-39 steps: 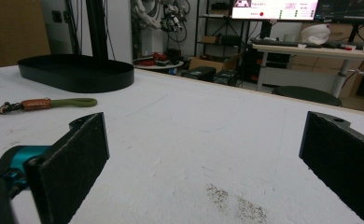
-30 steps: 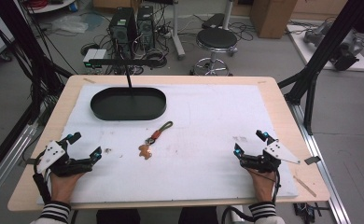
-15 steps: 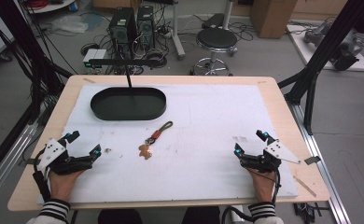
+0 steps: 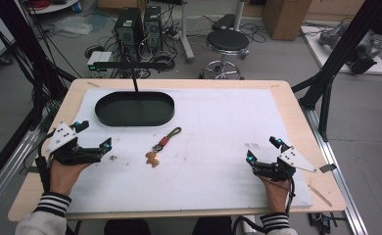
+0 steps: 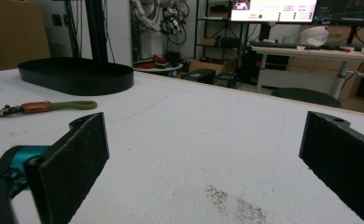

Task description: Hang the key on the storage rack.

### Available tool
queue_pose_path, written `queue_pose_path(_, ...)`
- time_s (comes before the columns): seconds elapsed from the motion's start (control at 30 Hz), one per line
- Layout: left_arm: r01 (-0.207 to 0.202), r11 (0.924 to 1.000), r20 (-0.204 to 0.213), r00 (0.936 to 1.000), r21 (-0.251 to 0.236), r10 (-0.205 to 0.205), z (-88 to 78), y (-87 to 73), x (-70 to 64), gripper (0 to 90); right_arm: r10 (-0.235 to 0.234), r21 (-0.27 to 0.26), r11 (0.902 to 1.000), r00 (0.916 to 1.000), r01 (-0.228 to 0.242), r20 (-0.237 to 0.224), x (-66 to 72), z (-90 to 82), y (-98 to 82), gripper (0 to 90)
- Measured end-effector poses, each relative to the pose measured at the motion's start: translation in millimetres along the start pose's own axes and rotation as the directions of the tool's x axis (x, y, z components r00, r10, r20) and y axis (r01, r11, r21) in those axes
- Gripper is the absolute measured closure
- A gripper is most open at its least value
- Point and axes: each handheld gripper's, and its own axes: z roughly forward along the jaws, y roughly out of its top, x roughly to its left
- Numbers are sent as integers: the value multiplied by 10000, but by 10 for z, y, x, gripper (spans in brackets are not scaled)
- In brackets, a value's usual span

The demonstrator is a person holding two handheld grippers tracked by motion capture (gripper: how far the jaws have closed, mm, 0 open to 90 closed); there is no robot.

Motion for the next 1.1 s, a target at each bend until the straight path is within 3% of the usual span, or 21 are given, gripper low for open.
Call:
queue_pose_path(0.03, 92, 9990, 373, 9992, 440, -109, 80, 96, -7, 20, -18, -1, 10000, 10000, 18, 16, 2, 2, 0, 4)
queue_pose_path(0.2, 109, 9922, 653, 9977, 1244, -191, 248, 250, -32, 20, -33, -18, 10000, 10000, 33, 16, -1, 1, 0, 4)
queue_pose_path(0.23, 34, 9857, 838, 9963, 1683, -177, 342, 317, -54, 20, -22, -18, 10000, 10000, 22, 20, 0, 1, -1, 5)
queue_pose_path(0.33, -97, 9788, 1003, 9949, 2044, -111, 433, 382, -87, 20, -35, -25, 10000, 10000, 35, 20, -1, 2, -1, 4)
queue_pose_path(0.37, -277, 9693, 1215, 9926, 2443, -23, 527, 446, -117, 20, -18, -24, 10000, 10000, 18, 5, -1, 0, 0, 4)
queue_pose_path(0.4, -277, 9693, 1215, 9926, 2443, -23, 527, 446, -117, 20, -18, -24, 10000, 10000, 18, 5, -1, 0, 0, 4)
queue_pose_path(0.43, -468, 9602, 1386, 9903, 2752, 86, 626, 513, -144, 20, -3, -20, 10000, 10000, 3, 14, -2, -2, -1, 4)
queue_pose_path(0.53, -601, 9519, 1512, 9884, 3004, 146, 723, 579, -170, 20, 9, -26, 10000, 10000, -9, 24, -1, -2, -1, 4)
queue_pose_path(0.57, -782, 9416, 1617, 9865, 3276, 257, 816, 632, -201, 20, 9, -42, 10000, 10000, -9, 12, -2, -2, -2, 4)
queue_pose_path(0.6, -782, 9416, 1617, 9865, 3276, 257, 816, 632, -201, 20, 9, -42, 10000, 10000, -9, 12, -2, -2, -2, 4)
queue_pose_path(0.63, -1068, 9279, 1741, 9836, 3571, 462, 908, 672, -237, 20, 37, -37, 10000, 10000, -37, 10, -3, -4, -2, 4)
queue_pose_path(0.67, -1068, 9279, 1741, 9836, 3571, 462, 908, 672, -237, 20, 37, -37, 10000, 10000, -37, 10, -3, -4, -2, 4)
queue_pose_path(0.7, -1333, 9175, 1905, 9796, 3748, 645, 989, 709, -276, 20, 58, -57, 10000, 10000, -58, 23, -5, -4, -2, 4)
queue_pose_path(0.8, -1314, 9125, 2029, 9777, 3875, 546, 1068, 734, -309, 20, 108, -49, 9999, 9999, -108, 24, -6, -6, -2, 4)
queue_pose_path(0.9, -1509, 8973, 2276, 9720, 4149, 582, 1211, 761, -378, 20, 51, -60, 10000, 10000, -51, 22, -5, -4, -2, 4)
queue_pose_path(0.93, -1509, 8973, 2276, 9720, 4149, 582, 1211, 761, -378, 20, 51, -60, 10000, 10000, -51, 22, -5, -4, -2, 4)
queue_pose_path(0.97, -1668, 8861, 2428, 9680, 4325, 637, 1290, 777, -427, 20, 76, -59, 10000, 10000, -76, 12, -3, -5, -3, 4)
queue_pose_path(1.0, -1668, 8861, 2428, 9680, 4325, 637, 1290, 777, -427, 20, 76, -59, 10000, 10000, -76, 12, -3, -5, -3, 4)
queue_pose_path(1.03, -1796, 8737, 2553, 9646, 4521, 662, 1358, 781, -471, 20, 78, -85, 9999, 10000, -78, 34, -8, -4, -2, 4)
queue_pose_path(1.07, -1796, 8737, 2553, 9646, 4521, 662, 1358, 781, -471, 20, 78, -85, 9999, 10000, -78, 34, -8, -4, -2, 4)
queue_pose_path(1.1, -1929, 8612, 2645, 9618, 4703, 709, 1426, 780, -510, 20, 55, -117, 9999, 10000, -55, 28, -14, -4, -3, 4)
